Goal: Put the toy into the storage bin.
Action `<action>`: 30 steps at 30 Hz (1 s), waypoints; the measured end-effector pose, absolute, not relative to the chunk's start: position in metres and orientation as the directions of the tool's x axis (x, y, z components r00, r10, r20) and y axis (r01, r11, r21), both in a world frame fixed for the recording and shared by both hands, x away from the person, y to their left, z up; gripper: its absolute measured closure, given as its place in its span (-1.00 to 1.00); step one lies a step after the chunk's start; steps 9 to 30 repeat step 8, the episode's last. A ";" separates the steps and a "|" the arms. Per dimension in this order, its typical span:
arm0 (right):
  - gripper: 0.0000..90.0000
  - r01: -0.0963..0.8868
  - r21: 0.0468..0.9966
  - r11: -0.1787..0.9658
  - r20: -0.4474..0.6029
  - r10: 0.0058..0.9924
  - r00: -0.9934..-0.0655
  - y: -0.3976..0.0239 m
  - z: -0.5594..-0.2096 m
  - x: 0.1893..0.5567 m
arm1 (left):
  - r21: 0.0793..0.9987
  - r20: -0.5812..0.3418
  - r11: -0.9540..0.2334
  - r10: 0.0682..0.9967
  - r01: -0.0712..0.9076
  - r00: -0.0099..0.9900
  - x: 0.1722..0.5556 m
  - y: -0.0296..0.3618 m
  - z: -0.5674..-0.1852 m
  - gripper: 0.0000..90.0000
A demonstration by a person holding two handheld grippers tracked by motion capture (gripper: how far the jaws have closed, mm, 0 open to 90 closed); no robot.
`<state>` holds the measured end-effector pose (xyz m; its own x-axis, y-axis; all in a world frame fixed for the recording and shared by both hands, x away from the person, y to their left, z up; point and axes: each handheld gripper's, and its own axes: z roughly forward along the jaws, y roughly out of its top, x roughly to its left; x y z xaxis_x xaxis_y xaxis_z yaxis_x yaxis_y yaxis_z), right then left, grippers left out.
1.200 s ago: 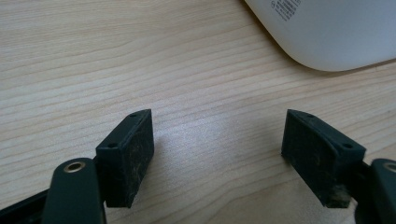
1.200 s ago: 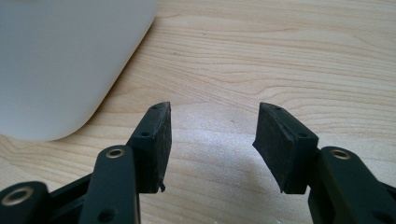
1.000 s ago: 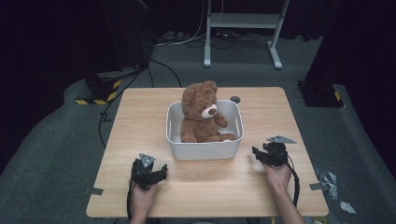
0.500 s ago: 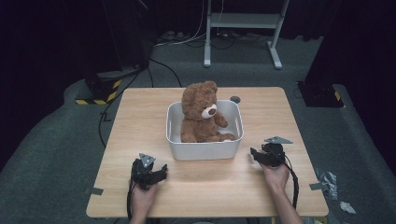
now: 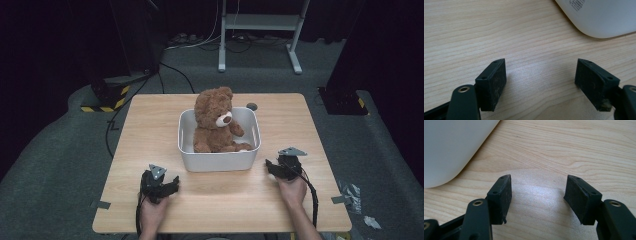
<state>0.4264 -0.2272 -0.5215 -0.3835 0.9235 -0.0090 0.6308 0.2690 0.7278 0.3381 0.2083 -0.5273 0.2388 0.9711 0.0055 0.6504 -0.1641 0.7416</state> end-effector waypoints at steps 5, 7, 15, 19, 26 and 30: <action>-0.15 0.631 0.728 0.270 -0.009 0.923 -0.384 -0.227 -0.522 0.426 | 0.743 0.004 -0.163 0.971 0.649 0.239 0.338 0.208 -0.528 -0.44; -0.15 0.632 0.727 0.268 -0.007 0.924 -0.383 -0.227 -0.522 0.426 | 0.743 0.004 -0.163 0.971 0.649 0.240 0.338 0.208 -0.527 -0.44; -0.16 0.632 0.728 0.268 -0.006 0.923 -0.384 -0.227 -0.522 0.426 | 0.743 0.004 -0.163 0.971 0.649 0.240 0.338 0.208 -0.527 -0.44; -0.16 0.632 0.728 0.268 -0.006 0.923 -0.384 -0.227 -0.522 0.426 | 0.743 0.004 -0.163 0.971 0.649 0.240 0.338 0.208 -0.527 -0.44; -0.16 0.632 0.728 0.268 -0.006 0.923 -0.384 -0.227 -0.522 0.426 | 0.743 0.004 -0.163 0.971 0.649 0.240 0.338 0.208 -0.527 -0.44; -0.16 0.632 0.728 0.268 -0.006 0.923 -0.384 -0.227 -0.522 0.426 | 0.743 0.004 -0.163 0.971 0.649 0.240 0.338 0.208 -0.527 -0.44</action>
